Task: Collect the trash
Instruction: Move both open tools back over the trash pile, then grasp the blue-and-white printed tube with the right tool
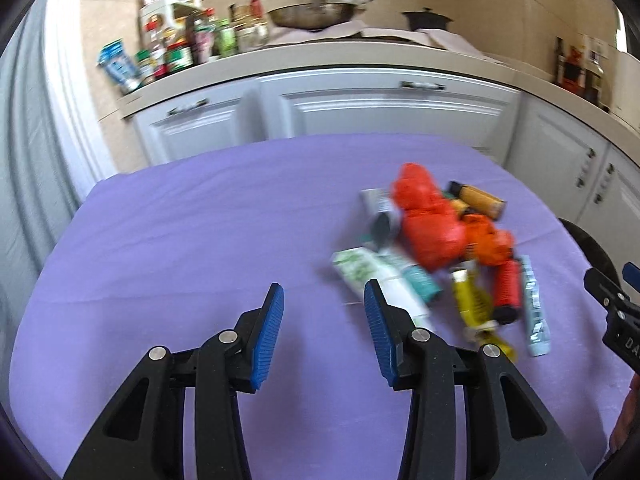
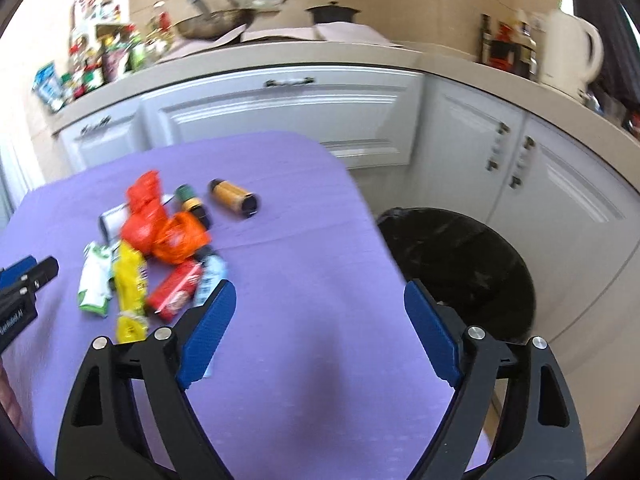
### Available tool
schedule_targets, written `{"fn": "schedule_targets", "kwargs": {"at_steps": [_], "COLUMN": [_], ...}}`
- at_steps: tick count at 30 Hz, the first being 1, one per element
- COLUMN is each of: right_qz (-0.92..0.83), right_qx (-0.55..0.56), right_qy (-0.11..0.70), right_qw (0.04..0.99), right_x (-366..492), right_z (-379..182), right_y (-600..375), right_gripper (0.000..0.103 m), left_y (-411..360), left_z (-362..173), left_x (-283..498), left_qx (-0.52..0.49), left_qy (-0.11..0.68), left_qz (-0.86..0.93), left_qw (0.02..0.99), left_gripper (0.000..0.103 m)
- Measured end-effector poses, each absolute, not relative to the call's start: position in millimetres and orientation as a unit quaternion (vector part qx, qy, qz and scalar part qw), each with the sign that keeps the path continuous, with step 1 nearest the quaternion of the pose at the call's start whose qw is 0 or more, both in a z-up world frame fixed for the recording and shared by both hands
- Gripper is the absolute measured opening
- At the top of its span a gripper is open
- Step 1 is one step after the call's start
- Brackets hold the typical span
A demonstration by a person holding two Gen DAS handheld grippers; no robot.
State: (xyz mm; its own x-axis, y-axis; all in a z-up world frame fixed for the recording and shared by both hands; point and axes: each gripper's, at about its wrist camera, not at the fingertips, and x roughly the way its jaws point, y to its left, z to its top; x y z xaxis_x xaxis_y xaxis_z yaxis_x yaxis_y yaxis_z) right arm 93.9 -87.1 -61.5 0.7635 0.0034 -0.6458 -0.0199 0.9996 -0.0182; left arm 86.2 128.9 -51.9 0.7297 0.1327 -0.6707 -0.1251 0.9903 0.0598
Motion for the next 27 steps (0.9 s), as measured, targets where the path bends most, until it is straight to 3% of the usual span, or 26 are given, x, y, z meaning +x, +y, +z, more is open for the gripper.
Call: {"fn": "schedule_targets", "kwargs": {"at_steps": [6,8,15,18,23,27], "right_qz": [0.03,0.035,0.039,0.048,0.057,0.058], "right_qx": [-0.048,-0.058,-0.061,-0.063,-0.052,-0.043], "right_qy": [0.365,0.372,0.404,0.419,0.426,0.425], "right_qw": [0.929,0.926,0.912,0.904,0.901,0.902], "right_x": [98.0,99.6,108.9,111.9,111.4,110.1], "right_z": [-72.6,-75.9,-85.4,-91.0,-93.3,-92.7], "right_y": [-53.3,-44.9,-33.5,-30.6,-32.1,-37.2], "right_gripper": [0.082,0.074,0.059,0.047,0.019,0.019], "left_y": [167.9,176.3,186.1,184.1,178.2,171.1], "left_z": [-59.7,-62.4,-68.5,-69.2,-68.4,-66.8], "left_x": [81.5,80.9,77.4,76.3,76.7,75.9], "left_qx": [-0.013,-0.019,-0.035,-0.038,-0.037,-0.04], "left_qy": [0.366,0.368,0.374,0.375,0.374,0.376], "left_qz": [0.101,0.108,0.108,0.101,0.094,0.086], "left_qw": [0.925,0.923,0.92,0.921,0.922,0.922], "left_gripper": [0.043,0.043,0.044,0.045,0.047,0.051]}}
